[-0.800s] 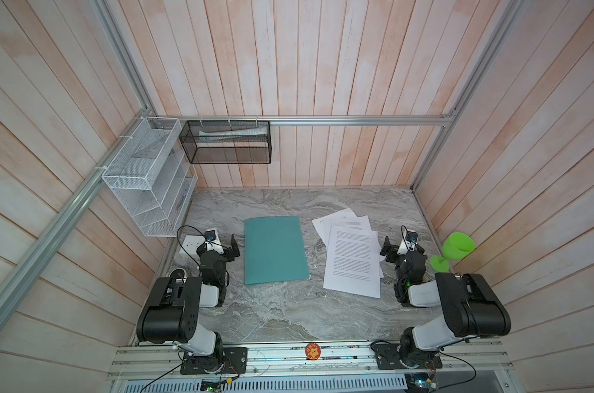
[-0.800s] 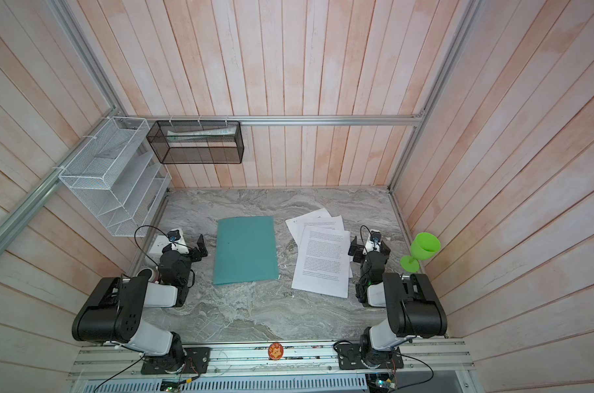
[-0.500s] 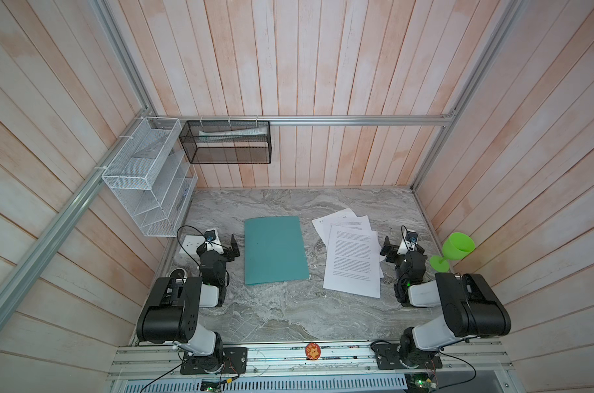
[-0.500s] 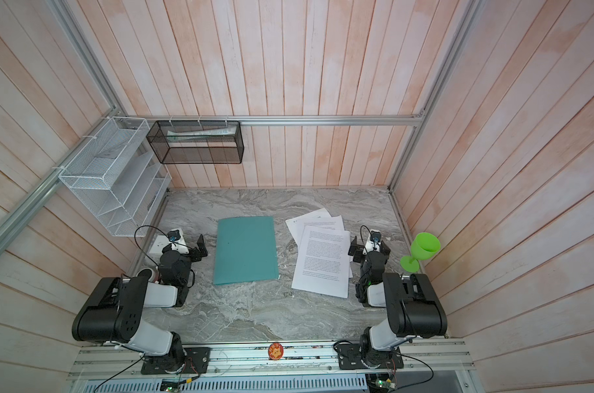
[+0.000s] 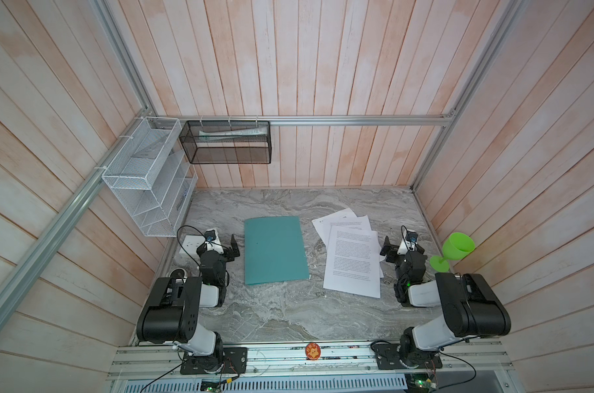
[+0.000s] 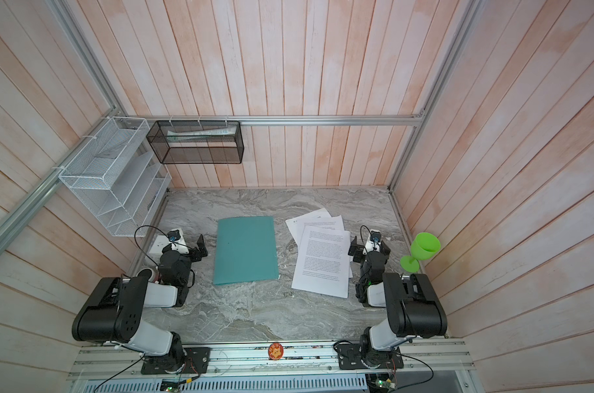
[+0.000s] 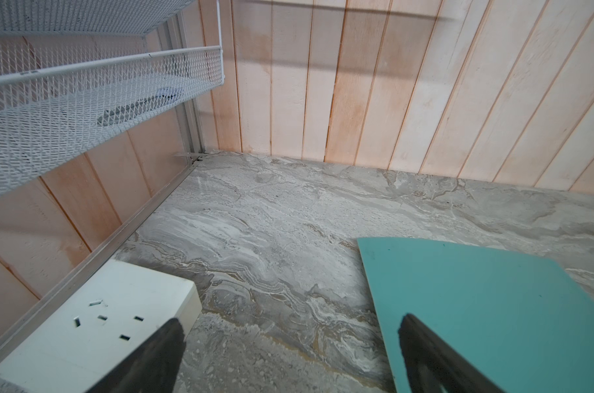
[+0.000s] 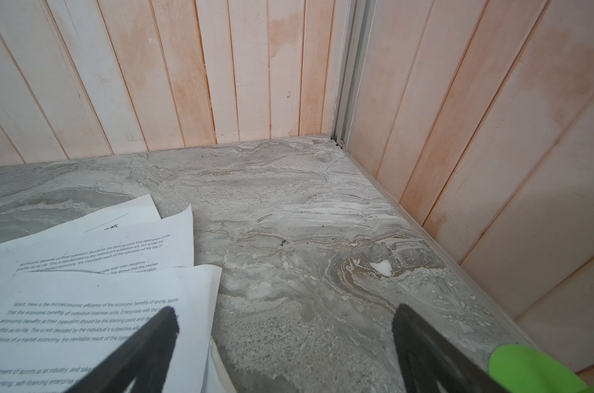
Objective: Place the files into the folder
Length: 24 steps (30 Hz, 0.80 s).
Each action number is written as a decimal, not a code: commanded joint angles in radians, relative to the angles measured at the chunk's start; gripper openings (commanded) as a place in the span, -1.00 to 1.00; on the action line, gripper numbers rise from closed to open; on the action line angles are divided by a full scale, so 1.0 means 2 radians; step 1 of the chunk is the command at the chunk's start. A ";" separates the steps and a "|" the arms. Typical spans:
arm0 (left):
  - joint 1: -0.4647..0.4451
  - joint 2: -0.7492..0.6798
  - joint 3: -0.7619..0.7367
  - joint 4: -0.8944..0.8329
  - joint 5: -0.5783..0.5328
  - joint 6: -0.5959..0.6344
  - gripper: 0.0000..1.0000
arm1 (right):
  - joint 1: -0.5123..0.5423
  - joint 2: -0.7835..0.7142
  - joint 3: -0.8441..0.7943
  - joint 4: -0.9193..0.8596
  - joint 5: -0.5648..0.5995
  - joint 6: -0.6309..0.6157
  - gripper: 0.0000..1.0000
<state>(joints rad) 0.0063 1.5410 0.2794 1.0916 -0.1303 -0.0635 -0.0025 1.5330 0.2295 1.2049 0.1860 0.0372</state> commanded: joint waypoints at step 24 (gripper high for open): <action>-0.058 -0.084 0.070 -0.156 -0.110 0.037 1.00 | 0.010 -0.144 0.122 -0.261 0.064 0.045 0.96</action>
<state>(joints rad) -0.0723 1.4456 0.3416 0.9287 -0.2546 -0.0360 0.0090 1.3281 0.3687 0.8993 0.2943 0.0792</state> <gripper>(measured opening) 0.999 0.979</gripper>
